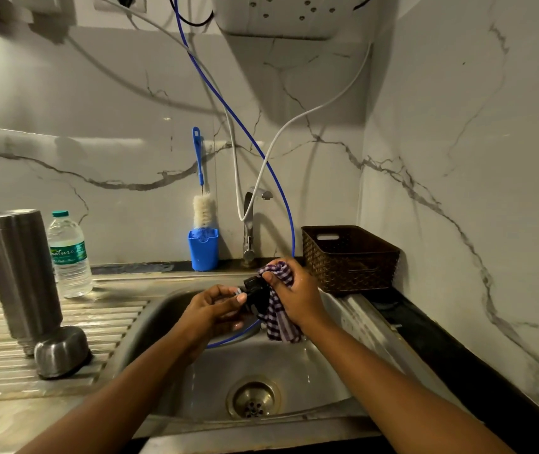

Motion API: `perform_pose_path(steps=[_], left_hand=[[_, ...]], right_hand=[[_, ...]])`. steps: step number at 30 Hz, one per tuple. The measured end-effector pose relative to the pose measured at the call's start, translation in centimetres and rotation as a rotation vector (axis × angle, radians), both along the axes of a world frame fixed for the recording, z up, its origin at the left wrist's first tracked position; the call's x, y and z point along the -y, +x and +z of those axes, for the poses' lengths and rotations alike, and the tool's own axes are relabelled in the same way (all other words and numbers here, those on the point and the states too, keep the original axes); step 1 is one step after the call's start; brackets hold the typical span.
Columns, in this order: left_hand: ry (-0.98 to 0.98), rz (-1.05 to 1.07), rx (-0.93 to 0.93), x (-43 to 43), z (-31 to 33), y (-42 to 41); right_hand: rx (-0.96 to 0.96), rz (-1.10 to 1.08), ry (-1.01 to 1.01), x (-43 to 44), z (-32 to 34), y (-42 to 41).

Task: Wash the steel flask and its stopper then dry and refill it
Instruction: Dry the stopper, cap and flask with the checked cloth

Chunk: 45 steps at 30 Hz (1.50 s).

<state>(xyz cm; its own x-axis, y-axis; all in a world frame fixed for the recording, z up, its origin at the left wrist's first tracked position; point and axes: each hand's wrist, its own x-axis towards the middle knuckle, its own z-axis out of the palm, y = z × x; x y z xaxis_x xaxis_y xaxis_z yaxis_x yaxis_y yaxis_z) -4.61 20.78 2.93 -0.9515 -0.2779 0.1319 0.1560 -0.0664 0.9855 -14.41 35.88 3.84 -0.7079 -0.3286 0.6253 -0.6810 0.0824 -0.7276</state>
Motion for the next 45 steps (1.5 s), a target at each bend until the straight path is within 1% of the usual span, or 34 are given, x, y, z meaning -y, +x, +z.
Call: perform_pose_path(steps=[2, 5, 7, 9, 11, 13, 17, 18, 19, 21, 22, 23, 24, 26, 27, 30, 31, 33, 34, 35, 37, 38, 40, 41, 42, 45], left_hand=[[-0.054, -0.043, 0.065, 0.2, 0.1, 0.2], [-0.266, -0.140, 0.184, 0.7, 0.2, 0.3], [-0.328, -0.160, 0.231, 1.0, 0.2, 0.2], [-0.354, -0.121, 0.235, 1.4, 0.2, 0.0], [-0.334, -0.074, 0.215, 1.7, -0.3, 0.0], [-0.274, -0.007, 0.185, 1.5, -0.6, -0.1], [-0.092, 0.128, -0.011, 1.6, 0.3, -0.6], [-0.101, 0.132, -0.004, 1.9, 0.2, -0.6], [-0.147, 0.126, 0.069, 2.3, -0.2, -0.5], [-0.255, 0.104, 0.312, 3.2, -1.7, -0.2], [-0.258, 0.116, 0.379, 3.3, -2.0, 0.0], [-0.219, 0.149, 0.375, 3.4, -1.9, 0.0], [-0.168, 0.182, 0.315, 3.6, -1.5, -0.1], [-0.149, 0.167, 0.203, 3.7, -0.8, -0.4], [-0.173, 0.135, 0.205, 3.8, -0.7, -0.4], [-0.488, 0.114, 0.434, 3.8, -1.8, -0.3], [-0.495, 0.139, 0.432, 3.9, -2.0, -0.4], [-0.387, 0.184, 0.324, 3.9, -1.6, -0.7], [-0.385, 0.185, 0.304, 4.0, -1.3, -0.8], [-0.465, 0.172, 0.336, 4.0, -1.4, -0.9], [-0.619, 0.175, 0.465, 4.0, -1.9, -0.5], [-0.609, 0.207, 0.473, 4.0, -2.1, -0.3], [-0.491, 0.255, 0.385, 3.9, -2.0, -0.5], [-0.433, 0.260, 0.338, 3.9, -1.7, -0.5], [-0.387, 0.245, 0.315, 3.8, -1.5, -0.5], [-0.286, 0.187, 0.274, 3.2, -1.1, -0.3]], right_hand=[[-0.056, 0.095, 0.063, 0.0, 0.0, 0.0], [-0.217, 0.135, 0.236, 0.1, -0.3, 0.1], [-0.296, 0.094, 0.249, 0.4, -0.8, 0.3], [-0.335, 0.049, 0.215, 0.6, -1.1, 0.5], [-0.295, -0.015, 0.156, 0.7, -1.3, 0.4], [-0.175, -0.079, 0.079, 0.3, -1.2, -0.2], [-0.013, -0.100, -0.039, -0.6, -0.9, -1.5], [0.010, -0.107, -0.046, -0.7, -0.9, -1.7], [0.020, -0.112, -0.041, -0.7, -1.0, -1.8], [0.028, -0.120, -0.020, -0.6, -1.4, -2.0], [0.033, -0.123, -0.013, -0.6, -1.5, -2.0], [0.038, -0.126, -0.009, -0.7, -1.5, -2.1], [0.039, -0.126, -0.009, -0.7, -1.5, -2.2], [0.040, -0.119, -0.010, -0.8, -1.2, -2.2], [0.039, -0.115, -0.009, -0.8, -1.1, -2.1], [0.015, -0.126, 0.009, -0.8, -1.4, -2.1], [0.009, -0.131, 0.019, -0.8, -1.5, -2.1], [-0.009, -0.121, 0.023, -0.8, -1.3, -1.8], [-0.020, -0.115, 0.015, -1.0, -1.0, -1.7], [-0.028, -0.109, 0.010, -1.0, -0.9, -1.5], [-0.031, -0.092, 0.011, -0.9, -0.9, -1.4], [-0.026, -0.086, 0.024, -0.8, -1.0, -1.3], [0.025, -0.077, 0.044, -0.7, -1.1, -1.3], [0.084, -0.067, 0.047, -0.7, -1.1, -1.3], [0.174, -0.050, 0.048, -0.6, -1.0, -1.3], [0.547, 0.034, 0.026, -0.4, -0.6, -1.2]])
